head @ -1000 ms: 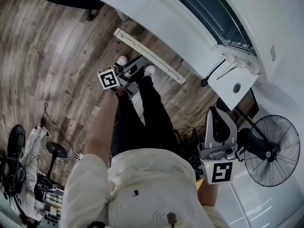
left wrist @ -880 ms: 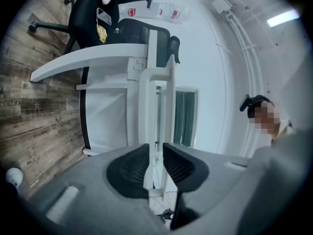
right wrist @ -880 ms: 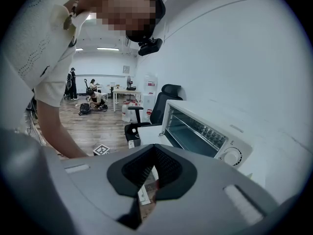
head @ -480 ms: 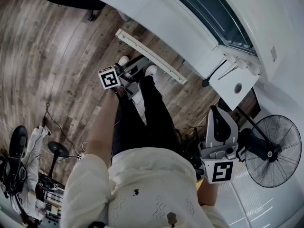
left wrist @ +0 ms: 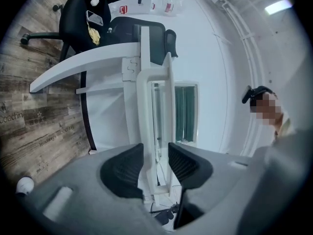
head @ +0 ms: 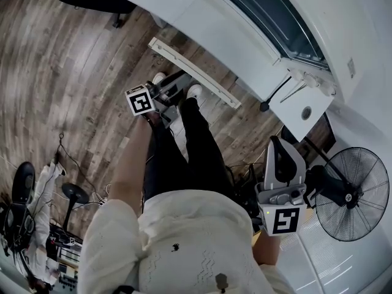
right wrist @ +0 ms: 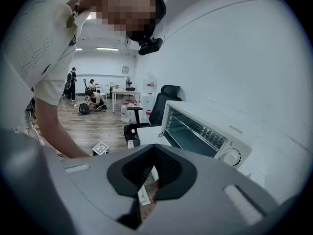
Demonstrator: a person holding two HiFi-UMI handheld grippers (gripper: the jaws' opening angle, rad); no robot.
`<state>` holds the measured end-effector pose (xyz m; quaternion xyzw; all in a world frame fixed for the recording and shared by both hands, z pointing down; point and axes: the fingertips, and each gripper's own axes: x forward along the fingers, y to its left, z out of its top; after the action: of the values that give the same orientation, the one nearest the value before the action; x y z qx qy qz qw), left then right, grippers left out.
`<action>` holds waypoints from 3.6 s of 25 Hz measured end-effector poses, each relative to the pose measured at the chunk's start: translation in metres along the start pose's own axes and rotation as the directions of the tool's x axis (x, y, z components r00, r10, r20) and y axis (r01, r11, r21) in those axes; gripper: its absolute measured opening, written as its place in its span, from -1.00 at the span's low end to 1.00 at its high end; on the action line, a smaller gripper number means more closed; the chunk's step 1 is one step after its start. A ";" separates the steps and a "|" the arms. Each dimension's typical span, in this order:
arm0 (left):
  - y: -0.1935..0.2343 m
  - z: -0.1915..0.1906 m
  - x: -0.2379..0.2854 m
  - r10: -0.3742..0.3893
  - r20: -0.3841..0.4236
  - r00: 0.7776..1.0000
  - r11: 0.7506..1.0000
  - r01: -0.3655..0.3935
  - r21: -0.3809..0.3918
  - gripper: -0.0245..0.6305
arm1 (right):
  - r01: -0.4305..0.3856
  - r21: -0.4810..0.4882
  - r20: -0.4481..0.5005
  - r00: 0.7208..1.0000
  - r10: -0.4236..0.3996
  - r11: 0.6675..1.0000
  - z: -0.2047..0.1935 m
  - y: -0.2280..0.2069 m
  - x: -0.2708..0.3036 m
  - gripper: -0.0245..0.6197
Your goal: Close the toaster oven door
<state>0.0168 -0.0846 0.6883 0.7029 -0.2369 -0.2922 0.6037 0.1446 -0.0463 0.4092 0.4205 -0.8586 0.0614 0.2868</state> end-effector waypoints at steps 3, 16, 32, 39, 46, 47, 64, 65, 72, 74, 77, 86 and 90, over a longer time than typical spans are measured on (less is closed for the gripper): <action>-0.003 -0.001 0.000 0.001 0.003 1.000 1.000 -0.001 -0.012 -0.42 | -0.006 0.001 0.003 1.000 0.006 1.000 0.000 0.002 0.002 -0.89; -0.018 0.001 0.000 -0.003 -0.049 0.999 1.000 0.003 0.002 -0.37 | -0.184 -0.089 -0.215 0.963 0.162 0.979 -0.067 0.044 0.068 -0.89; -0.030 0.001 0.000 -0.002 -0.086 0.996 1.000 0.002 0.002 -0.37 | -0.147 -0.368 -0.449 0.892 -0.037 0.918 -0.156 0.068 0.130 -0.61; -0.038 0.002 0.001 -0.012 -0.102 0.995 1.000 0.011 -0.003 -0.37 | -0.110 -0.402 -0.460 0.883 -0.096 0.909 -0.162 0.064 0.136 -0.60; -0.046 0.003 0.000 -0.027 -0.137 0.990 1.000 0.026 -0.006 -0.37 | -0.087 -0.407 -0.443 0.889 -0.113 0.909 -0.155 0.062 0.134 -0.69; -0.047 0.003 0.001 -0.028 -0.145 0.989 1.000 0.027 -0.006 -0.37 | -0.090 -0.405 -0.447 0.888 -0.111 0.910 -0.155 0.062 0.133 -0.69; -0.064 0.000 0.002 0.047 -0.327 0.944 0.991 -0.003 0.132 -0.37 | -0.099 -0.382 -0.489 0.865 -0.110 0.919 -0.142 0.057 0.127 -0.71; -0.064 -0.001 0.001 0.060 -0.340 0.938 0.989 -0.009 0.149 -0.37 | -0.094 -0.381 -0.488 0.865 -0.114 0.920 -0.141 0.057 0.126 -0.72; -0.078 0.002 -0.013 0.170 -0.437 0.883 0.942 -0.016 0.335 -0.79 | -0.070 -0.376 -0.483 0.866 -0.131 0.924 -0.132 0.053 0.123 -0.72; -0.087 0.002 -0.016 0.200 -0.481 0.854 0.915 0.013 0.404 -0.79 | -0.066 -0.377 -0.485 0.864 -0.136 0.924 -0.131 0.052 0.122 -0.72; -0.098 0.002 -0.020 0.295 -0.528 0.796 0.836 0.054 0.547 -0.91 | -0.052 -0.372 -0.481 0.865 -0.145 0.927 -0.128 0.050 0.121 -0.72; -0.127 0.011 -0.009 0.579 -0.436 0.688 0.398 0.228 0.889 -0.93 | -0.039 -0.349 -0.481 0.865 -0.144 0.936 -0.121 0.046 0.120 -0.71; -0.134 0.021 0.002 0.640 -0.371 0.673 0.260 0.265 0.929 -0.93 | -0.034 -0.350 -0.478 0.866 -0.148 0.936 -0.117 0.045 0.119 -0.72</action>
<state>0.0006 -0.0795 0.5541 0.9270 -0.2028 0.2864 0.1327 0.1050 -0.0586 0.5772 0.3587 -0.7398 0.0067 0.5692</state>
